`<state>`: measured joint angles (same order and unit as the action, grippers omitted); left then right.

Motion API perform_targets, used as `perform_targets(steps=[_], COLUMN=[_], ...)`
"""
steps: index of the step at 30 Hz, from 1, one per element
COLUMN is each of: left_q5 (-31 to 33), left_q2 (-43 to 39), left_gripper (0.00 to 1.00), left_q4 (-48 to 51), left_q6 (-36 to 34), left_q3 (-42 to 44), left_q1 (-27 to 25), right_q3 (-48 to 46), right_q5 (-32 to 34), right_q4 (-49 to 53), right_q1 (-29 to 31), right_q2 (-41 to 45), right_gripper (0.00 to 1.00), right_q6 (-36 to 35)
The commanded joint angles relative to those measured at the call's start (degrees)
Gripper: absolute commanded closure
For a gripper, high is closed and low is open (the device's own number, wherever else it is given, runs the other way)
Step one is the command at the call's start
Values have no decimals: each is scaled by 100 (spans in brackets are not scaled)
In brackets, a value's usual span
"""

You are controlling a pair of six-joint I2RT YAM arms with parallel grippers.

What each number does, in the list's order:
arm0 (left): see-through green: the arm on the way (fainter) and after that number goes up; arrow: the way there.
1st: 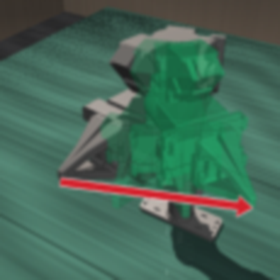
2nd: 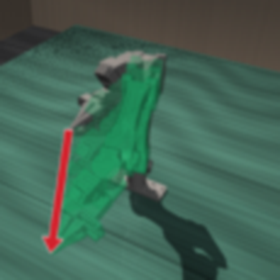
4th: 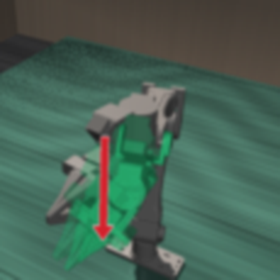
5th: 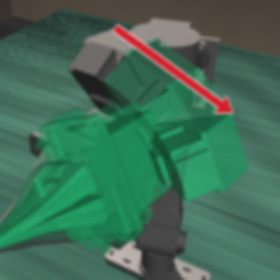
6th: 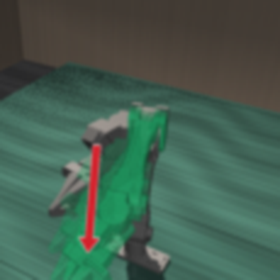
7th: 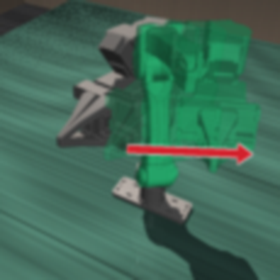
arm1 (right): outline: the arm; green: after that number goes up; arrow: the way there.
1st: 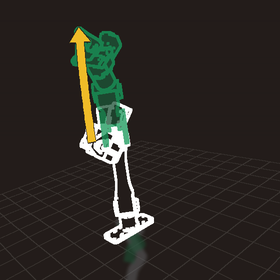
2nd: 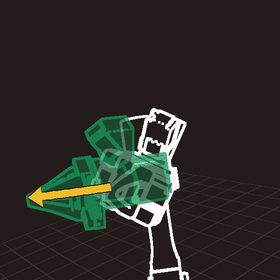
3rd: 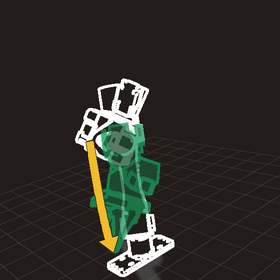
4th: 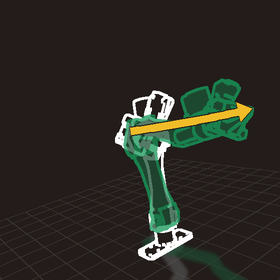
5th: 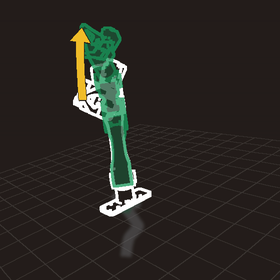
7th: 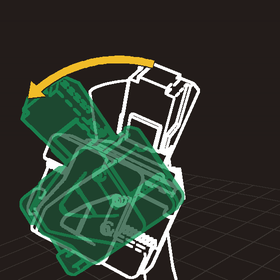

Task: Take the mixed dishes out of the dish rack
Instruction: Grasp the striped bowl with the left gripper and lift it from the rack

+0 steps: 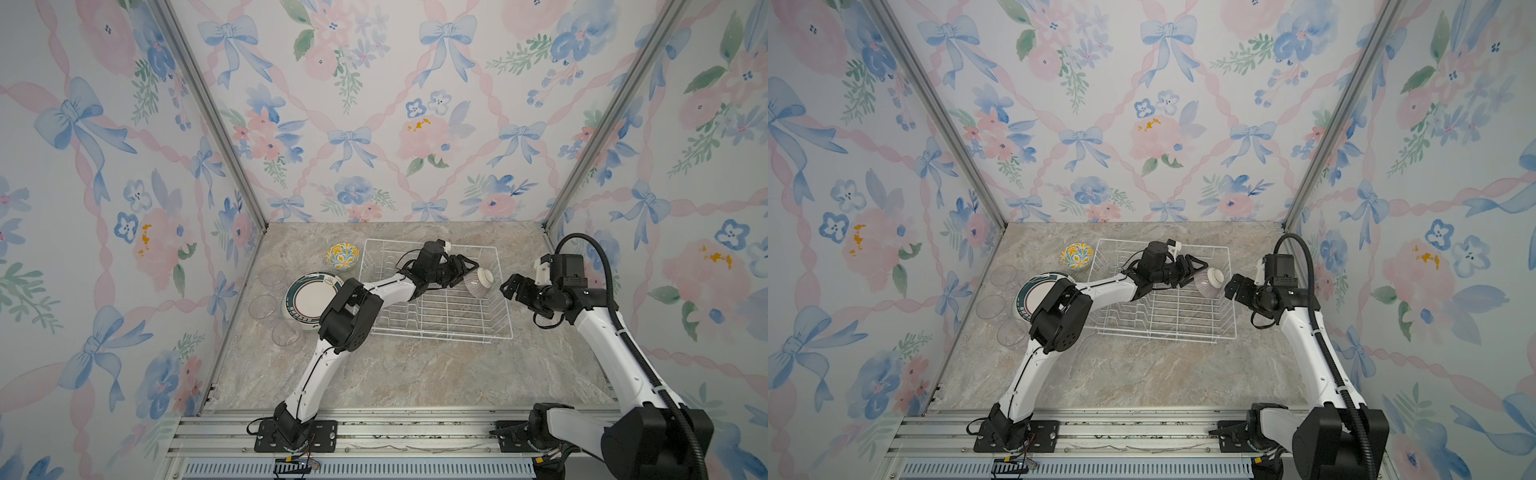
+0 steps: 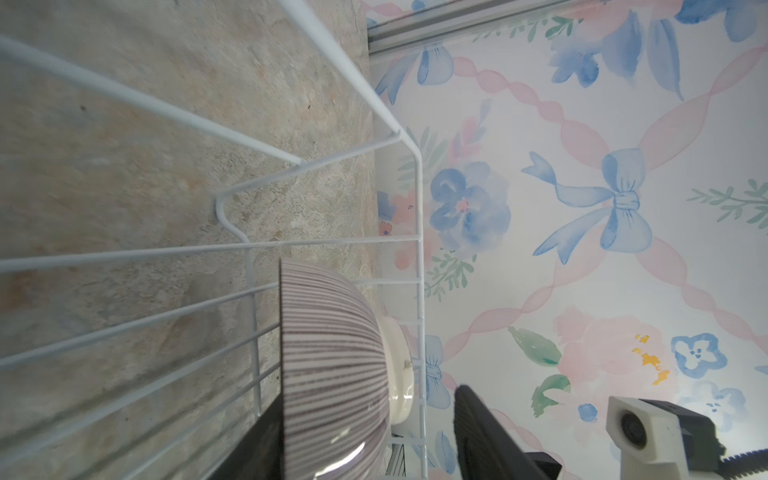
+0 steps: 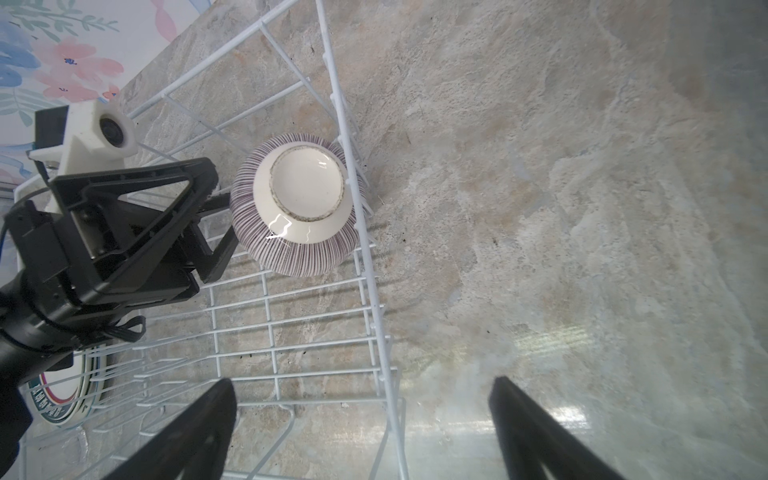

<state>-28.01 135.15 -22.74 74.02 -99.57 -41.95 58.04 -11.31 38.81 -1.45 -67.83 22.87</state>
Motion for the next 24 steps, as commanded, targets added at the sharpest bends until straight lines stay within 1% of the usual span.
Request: perform_targets(steps=[1,7,11,14,16,19,22,24], left_q5=[-151,-118,-92,-117,-94,0,-1,-9], left_q2=[41,140,267,414,453,441,451,455], left_gripper=[42,49,61,62,67,77,80,86], left_q4=[-223,-231,-231,-227,-227,-222,-213,-222], left_q6=[37,46,25,67,20,-159,-197,-209], left_q3=[-54,-141,-243,-328,-342,-327,-339,-357], left_q1=[-67,-102,-111,-129,-146,-146,-129,-129], right_q3=[-4,-6,-13,-48,-49,-45,-31,-26], right_q5=[76,60,63,74,74,81,105,112], right_q4=[97,89,92,66,74,92,101,109], right_q1=[-22,-25,-22,-26,-26,-22,-22,-27], right_q2=[102,111,137,165,165,174,171,164], right_gripper=[3,3,3,3,3,3,3,3], right_q6=[-73,-55,-59,-56,-56,-46,-47,-46])
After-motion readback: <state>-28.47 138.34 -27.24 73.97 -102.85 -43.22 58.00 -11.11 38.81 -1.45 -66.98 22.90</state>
